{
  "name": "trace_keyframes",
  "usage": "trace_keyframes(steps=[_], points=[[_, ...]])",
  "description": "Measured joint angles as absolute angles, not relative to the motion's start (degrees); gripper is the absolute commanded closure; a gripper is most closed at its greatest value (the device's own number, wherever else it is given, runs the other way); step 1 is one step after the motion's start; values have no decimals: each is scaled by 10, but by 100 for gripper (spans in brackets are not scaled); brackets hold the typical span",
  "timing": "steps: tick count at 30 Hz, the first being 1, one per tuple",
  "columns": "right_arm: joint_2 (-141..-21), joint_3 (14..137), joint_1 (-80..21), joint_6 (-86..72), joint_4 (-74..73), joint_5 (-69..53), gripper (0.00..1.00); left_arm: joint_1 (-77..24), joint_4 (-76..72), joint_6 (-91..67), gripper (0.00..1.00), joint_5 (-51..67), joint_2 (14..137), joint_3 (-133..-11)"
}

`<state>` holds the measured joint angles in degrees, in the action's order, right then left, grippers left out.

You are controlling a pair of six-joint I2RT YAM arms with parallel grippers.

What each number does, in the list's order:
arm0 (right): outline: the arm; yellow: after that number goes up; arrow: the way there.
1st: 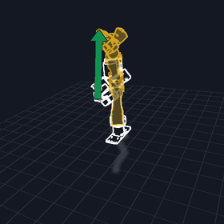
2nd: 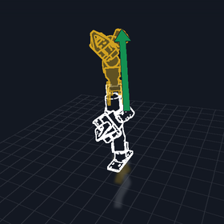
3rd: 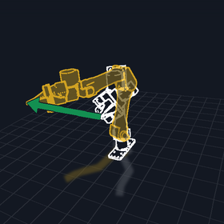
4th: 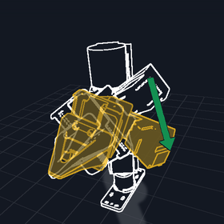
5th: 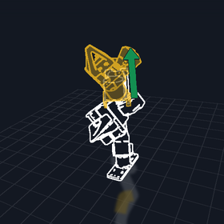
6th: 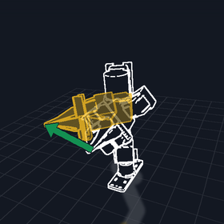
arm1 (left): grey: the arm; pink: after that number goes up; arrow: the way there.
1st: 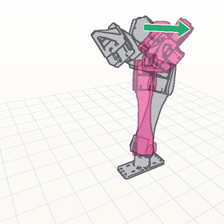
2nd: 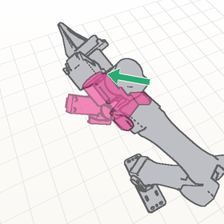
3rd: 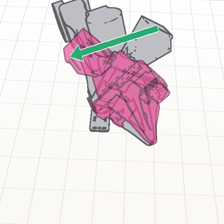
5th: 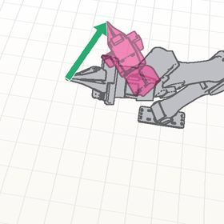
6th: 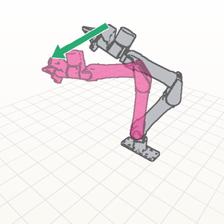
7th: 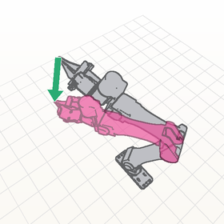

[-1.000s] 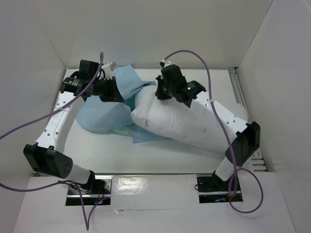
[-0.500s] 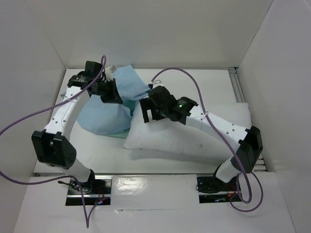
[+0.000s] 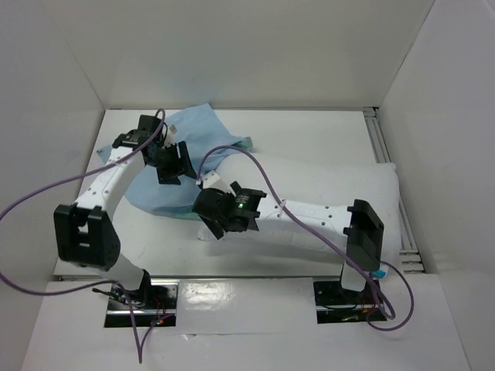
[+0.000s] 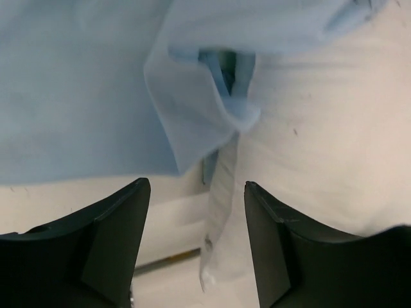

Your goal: Put the pillow into the pillowcase

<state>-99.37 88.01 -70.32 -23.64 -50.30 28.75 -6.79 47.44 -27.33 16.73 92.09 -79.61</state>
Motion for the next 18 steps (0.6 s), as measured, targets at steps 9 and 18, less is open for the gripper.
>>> trace_keyframes(steps=[9,18], points=[[-981,846,-601,-239,-466,285,100,-118,430,-353,34,201,816,-679],[-831,815,-394,-200,-383,82,100,-177,321,-422,53,213,875,-660]])
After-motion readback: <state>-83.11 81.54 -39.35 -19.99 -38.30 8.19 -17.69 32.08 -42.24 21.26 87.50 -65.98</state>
